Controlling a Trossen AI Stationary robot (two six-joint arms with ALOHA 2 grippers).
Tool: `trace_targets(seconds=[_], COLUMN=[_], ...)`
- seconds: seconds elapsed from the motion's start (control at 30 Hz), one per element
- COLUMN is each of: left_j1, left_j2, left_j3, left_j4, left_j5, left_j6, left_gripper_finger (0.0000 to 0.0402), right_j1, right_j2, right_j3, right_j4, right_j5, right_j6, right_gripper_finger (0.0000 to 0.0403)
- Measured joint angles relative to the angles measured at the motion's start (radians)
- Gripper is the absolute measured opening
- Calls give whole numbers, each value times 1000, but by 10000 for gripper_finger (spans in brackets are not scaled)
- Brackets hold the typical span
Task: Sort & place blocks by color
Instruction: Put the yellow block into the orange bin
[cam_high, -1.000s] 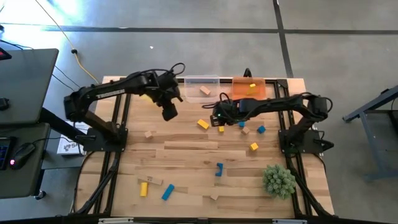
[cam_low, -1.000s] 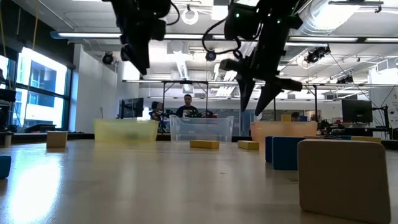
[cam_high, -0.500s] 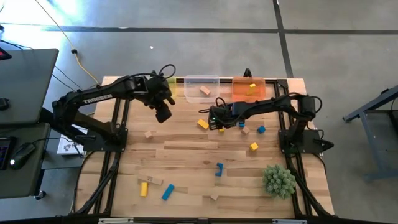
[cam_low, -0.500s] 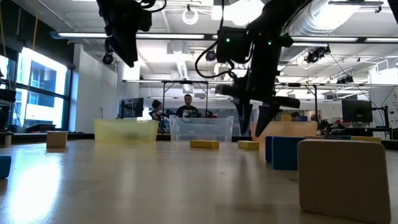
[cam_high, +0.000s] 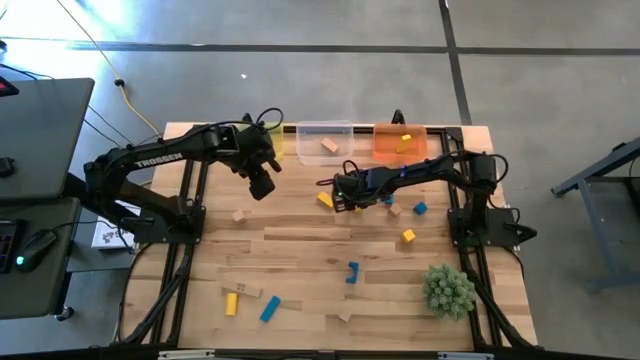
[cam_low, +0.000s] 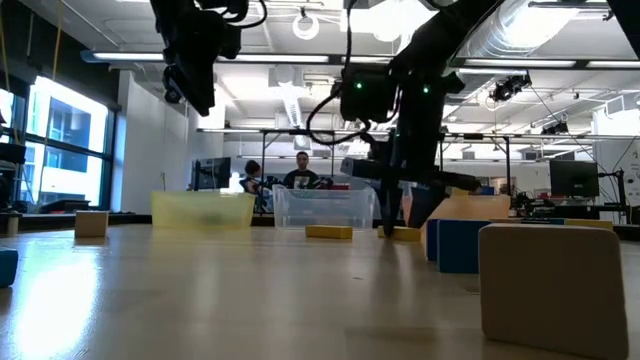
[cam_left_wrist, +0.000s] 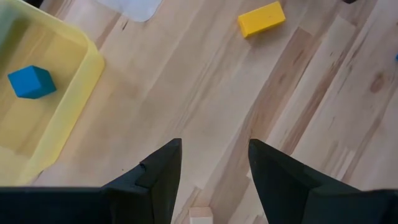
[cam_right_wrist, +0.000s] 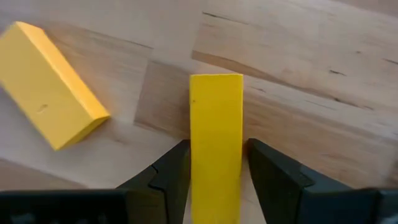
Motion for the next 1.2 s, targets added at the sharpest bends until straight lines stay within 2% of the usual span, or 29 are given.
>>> trace_targets(seconds=[0.23,0.43,0.8,1.2], left_j1=[-11,-11,-11,-10], left_j2=[0,0,0,0], left_j3=[0,0,0,0], left_j4=[0,0,4,6], left_j5=[0,0,0,0], left_j6=[2,2,2,-25], left_gripper_finger=[174,174,174,174], right_j1=[1,1,-25,-177], right_j2=[21,21,-74,-246], right_j3=[3,3,-4,-3], right_j4=[-2,-4,-20,-74], right_j5=[6,-9,-25,59], right_j6=[0,-44,-217,-395], right_gripper_finger=[142,78,78,78])
